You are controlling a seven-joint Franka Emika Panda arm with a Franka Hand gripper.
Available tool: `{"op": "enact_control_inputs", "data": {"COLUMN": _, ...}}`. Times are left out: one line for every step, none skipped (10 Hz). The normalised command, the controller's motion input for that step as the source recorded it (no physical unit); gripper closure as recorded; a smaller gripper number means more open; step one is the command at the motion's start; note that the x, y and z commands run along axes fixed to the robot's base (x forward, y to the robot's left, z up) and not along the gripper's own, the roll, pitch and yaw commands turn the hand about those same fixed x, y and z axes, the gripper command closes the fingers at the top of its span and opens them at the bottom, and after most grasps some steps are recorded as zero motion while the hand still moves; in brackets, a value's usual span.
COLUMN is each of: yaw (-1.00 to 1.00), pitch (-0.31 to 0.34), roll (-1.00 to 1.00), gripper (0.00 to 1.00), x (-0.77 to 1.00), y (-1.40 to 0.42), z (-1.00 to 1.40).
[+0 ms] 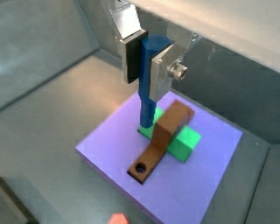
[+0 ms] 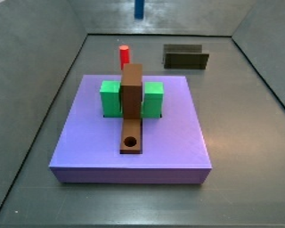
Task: Pick up the blue object. Move up. Move to above the board. Insert the blue object.
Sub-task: Insert the blue object.
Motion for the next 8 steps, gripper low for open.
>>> {"op": "enact_control_inputs", "data": {"yaw": -0.01, "pitch": -0.091, "roll": 0.05, "gripper": 1.00, "x": -0.50, "y": 0.00, "z": -1.00}}
{"op": "enact_control_inputs", "data": {"yaw": -0.05, "pitch": -0.040, "roll": 0.13, "gripper": 1.00, "x": -0.38, "y": 0.00, "z": -1.00}}
{"op": "enact_control_inputs", "data": {"yaw": -0.04, "pitch": -0.036, "roll": 0.19, "gripper": 1.00, "x": -0.40, "y": 0.01, "z": -0.91}}
{"op": "enact_control_inputs", "data": {"yaw": -0.07, "pitch": -0.056, "roll": 0.16, "gripper": 1.00, "x": -0.43, "y": 0.04, "z": -0.94}}
{"op": "enact_control_inputs", "data": {"yaw": -0.09, "pitch": -0.006, "roll": 0.13, "gripper": 1.00, "x": -0.23, "y": 0.03, "z": -0.80}}
{"op": "enact_control_inputs", "data": {"yaw": 0.00, "pitch": 0.010, "roll": 0.10, "gripper": 1.00, "x": 0.00, "y": 0.00, "z": -0.53}}
{"op": "enact_control_inputs", "data": {"yaw": 0.00, "pitch": 0.000, "roll": 0.03, "gripper": 1.00, "x": 0.00, "y": -0.05, "z": -0.33}}
{"op": "enact_control_inputs", "data": {"yaw": 0.09, "pitch": 0.053, "roll": 0.00, "gripper": 1.00, "x": 0.51, "y": -0.17, "z": -0.25}}
